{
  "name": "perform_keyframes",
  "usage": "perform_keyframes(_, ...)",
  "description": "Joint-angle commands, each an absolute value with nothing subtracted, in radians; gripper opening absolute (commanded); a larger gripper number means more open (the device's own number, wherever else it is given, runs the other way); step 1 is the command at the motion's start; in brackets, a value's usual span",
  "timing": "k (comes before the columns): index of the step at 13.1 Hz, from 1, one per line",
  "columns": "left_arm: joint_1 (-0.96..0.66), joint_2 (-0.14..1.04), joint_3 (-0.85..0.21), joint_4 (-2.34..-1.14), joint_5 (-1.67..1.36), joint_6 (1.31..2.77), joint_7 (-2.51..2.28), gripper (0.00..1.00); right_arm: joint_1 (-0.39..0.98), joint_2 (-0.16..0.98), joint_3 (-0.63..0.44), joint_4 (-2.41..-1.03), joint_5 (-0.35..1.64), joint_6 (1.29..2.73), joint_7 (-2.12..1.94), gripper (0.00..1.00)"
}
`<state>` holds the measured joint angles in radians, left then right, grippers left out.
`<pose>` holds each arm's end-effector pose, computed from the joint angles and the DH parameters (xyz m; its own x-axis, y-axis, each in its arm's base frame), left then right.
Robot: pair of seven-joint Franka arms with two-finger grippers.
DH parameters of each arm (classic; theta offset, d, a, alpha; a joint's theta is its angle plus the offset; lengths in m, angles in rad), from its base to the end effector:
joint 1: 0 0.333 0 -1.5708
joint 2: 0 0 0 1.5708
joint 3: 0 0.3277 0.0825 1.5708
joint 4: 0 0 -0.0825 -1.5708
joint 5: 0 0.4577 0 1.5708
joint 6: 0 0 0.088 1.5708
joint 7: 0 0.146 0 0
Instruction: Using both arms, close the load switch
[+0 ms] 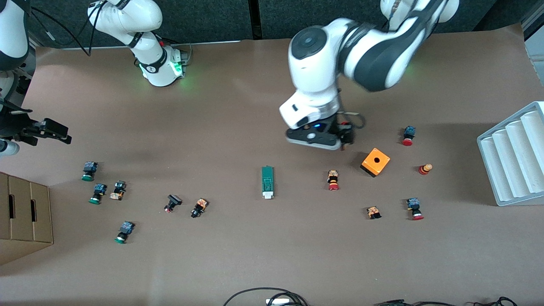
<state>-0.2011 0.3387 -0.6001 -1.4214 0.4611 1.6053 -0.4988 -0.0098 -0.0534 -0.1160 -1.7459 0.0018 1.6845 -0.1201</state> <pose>0.5743 -0.4288 0.4913 0.9456 -0.3229 0.0410 -0.2994 -0.9123 -0.2796 0.6111 -0.0783 0.5440 1.0000 -0.0057 -0.0073 -0.0058 -0.9999 -0.0089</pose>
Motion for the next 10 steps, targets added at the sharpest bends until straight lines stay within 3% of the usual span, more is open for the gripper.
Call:
perform_keyframes(1, -0.151, 0.341, -0.607, -1.370, 0.376, 1.525, -0.477, 1.00, -0.014, -0.041, -0.112, -1.724, -0.011, 1.681, -0.124, 1.00)
perform_keyframes(2, -0.134, 0.290, -0.586, -1.374, 0.314, 1.523, -0.432, 1.00, -0.012, -0.041, -0.113, -1.723, -0.012, 1.681, -0.124, 1.00)
perform_keyframes(6, -0.138, 0.143, -0.278, -1.492, 0.102, 1.535, -0.107, 1.00, -0.012, -0.041, -0.112, -1.724, -0.012, 1.680, -0.123, 1.00)
perform_keyframes(10, -0.130, 0.048, -0.106, -1.620, 0.029, 1.595, 0.004, 1.00, -0.011, -0.040, -0.113, -1.724, -0.011, 1.680, -0.121, 1.00)
